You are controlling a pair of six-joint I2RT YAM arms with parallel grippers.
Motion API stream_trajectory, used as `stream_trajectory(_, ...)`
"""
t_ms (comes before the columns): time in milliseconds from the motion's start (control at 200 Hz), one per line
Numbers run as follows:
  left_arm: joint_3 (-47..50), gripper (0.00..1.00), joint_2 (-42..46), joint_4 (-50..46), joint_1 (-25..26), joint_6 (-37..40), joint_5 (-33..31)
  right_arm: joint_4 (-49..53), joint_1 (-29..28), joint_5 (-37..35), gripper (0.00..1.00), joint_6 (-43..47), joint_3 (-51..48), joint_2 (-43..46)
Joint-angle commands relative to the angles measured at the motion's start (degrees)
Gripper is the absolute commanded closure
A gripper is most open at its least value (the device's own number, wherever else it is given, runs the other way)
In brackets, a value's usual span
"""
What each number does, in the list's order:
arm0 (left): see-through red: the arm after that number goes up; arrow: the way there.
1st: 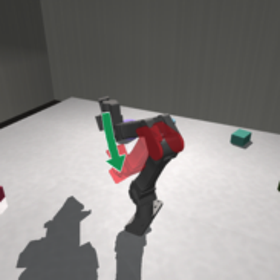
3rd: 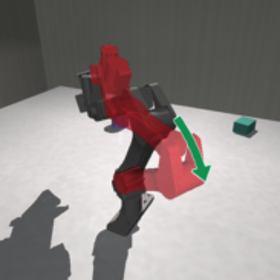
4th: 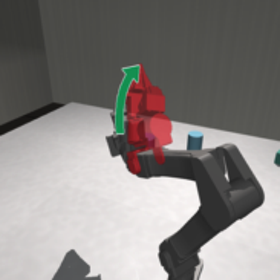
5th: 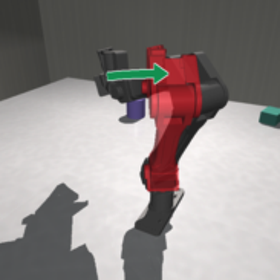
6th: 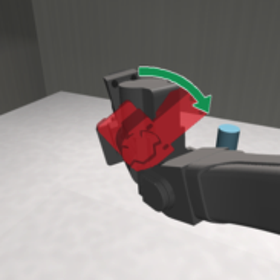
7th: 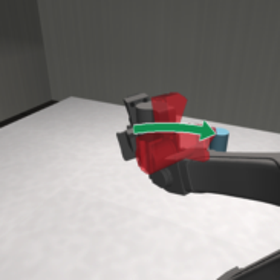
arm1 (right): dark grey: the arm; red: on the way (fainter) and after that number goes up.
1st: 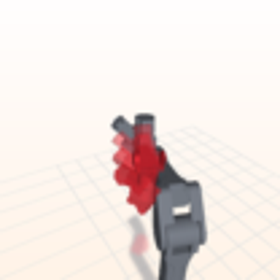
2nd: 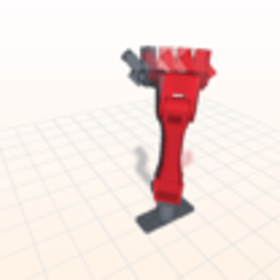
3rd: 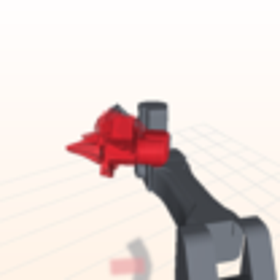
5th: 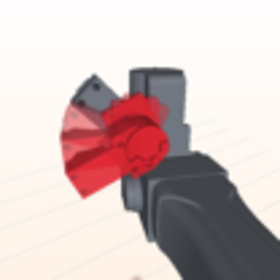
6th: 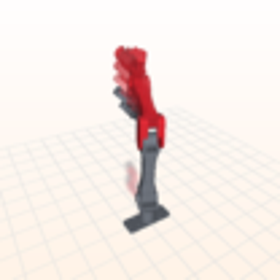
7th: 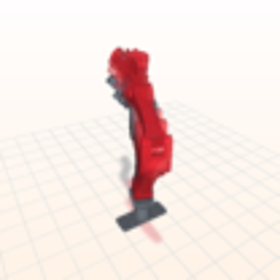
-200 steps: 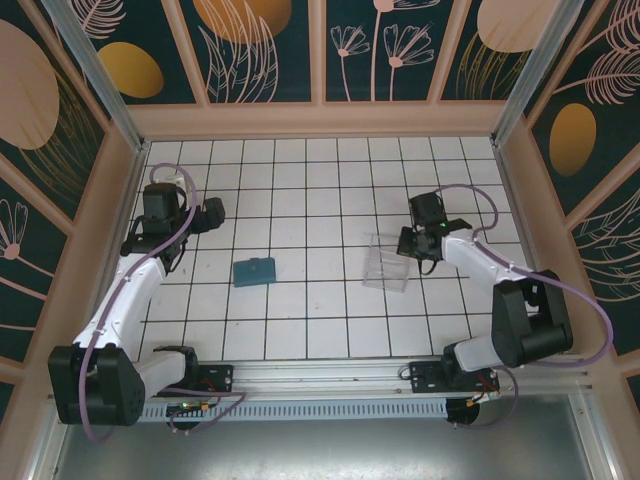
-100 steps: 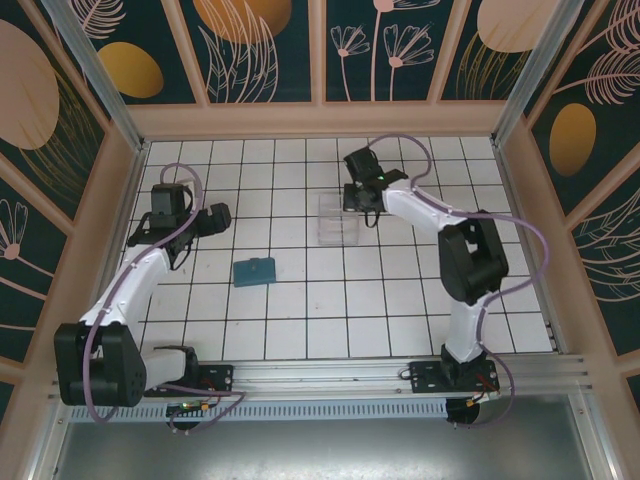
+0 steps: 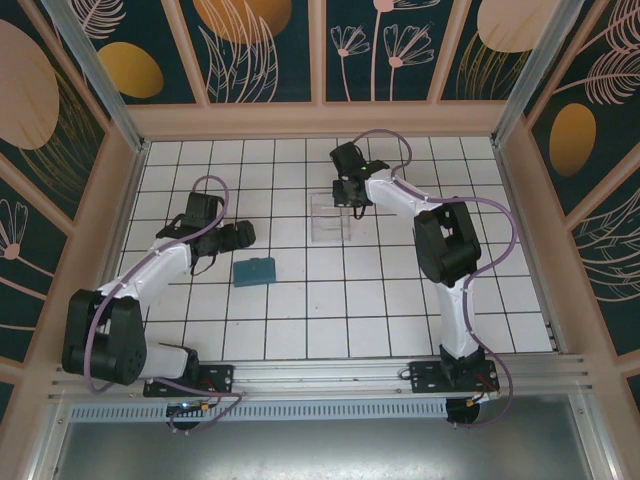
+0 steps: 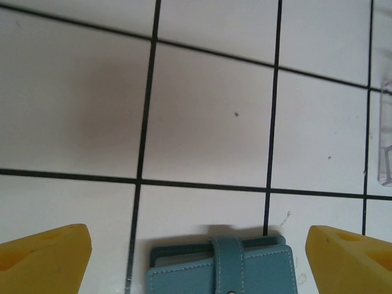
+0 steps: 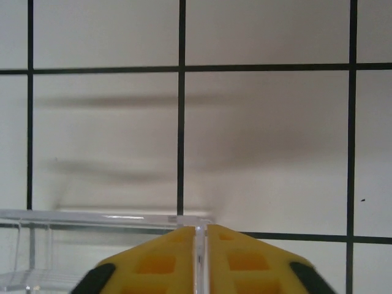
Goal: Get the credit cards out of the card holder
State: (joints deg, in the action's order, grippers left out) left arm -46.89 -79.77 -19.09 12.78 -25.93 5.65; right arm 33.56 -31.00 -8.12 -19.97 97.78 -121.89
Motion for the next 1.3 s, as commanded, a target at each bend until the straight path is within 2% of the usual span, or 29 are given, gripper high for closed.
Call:
stream_trajectory(0, 0.49, 0.10, -3.66, 1.07, 2.42, -4.09, 1.74, 1.53, -0.02, -1.28, 0.81, -0.78, 1.68, 0.87)
stream_trajectory(180, 0.67, 0.13, -7.91, 0.81, 5.45, -3.61, 1.82, 1.31, -0.02, -1.20, 0.63, -1.34, -0.10, 4.63)
stream_trajectory(255, 1.18, 0.15, -8.56, 0.88, 5.97, -3.60, 3.34, 1.06, -1.23, -1.15, 0.59, -1.48, -1.39, 6.85)
stream_trajectory(485, 4.23, 0.15, -6.67, 0.73, 9.55, -4.97, 7.93, 0.17, -2.69, -0.67, 0.55, -1.91, -6.78, 14.35)
stream_trajectory(791, 10.34, 0.15, -1.57, 3.57, 16.12, -11.51, 11.40, -1.63, -3.58, 0.37, 0.54, -3.83, -18.32, 25.50)
stream_trajectory(931, 8.55, 0.18, -2.27, 3.36, 18.34, -11.92, 10.13, -2.43, -3.59, 1.21, 0.53, -4.83, -23.02, 28.46)
stream_trajectory(1081, 3.90, 0.28, -3.86, -2.87, 18.85, -9.15, 2.24, -3.40, -3.74, 2.46, 0.53, -5.65, -26.39, 29.29)
stream_trajectory(1236, -0.44, 0.20, -6.14, -8.32, 18.84, -5.66, -3.35, -4.03, -4.56, 3.10, 0.53, -6.40, -28.22, 29.21)
stream_trajectory(1296, -1.54, 0.21, -7.21, -9.18, 18.81, -4.43, -3.84, -4.09, -5.04, 3.20, 0.53, -6.68, -28.34, 28.79)
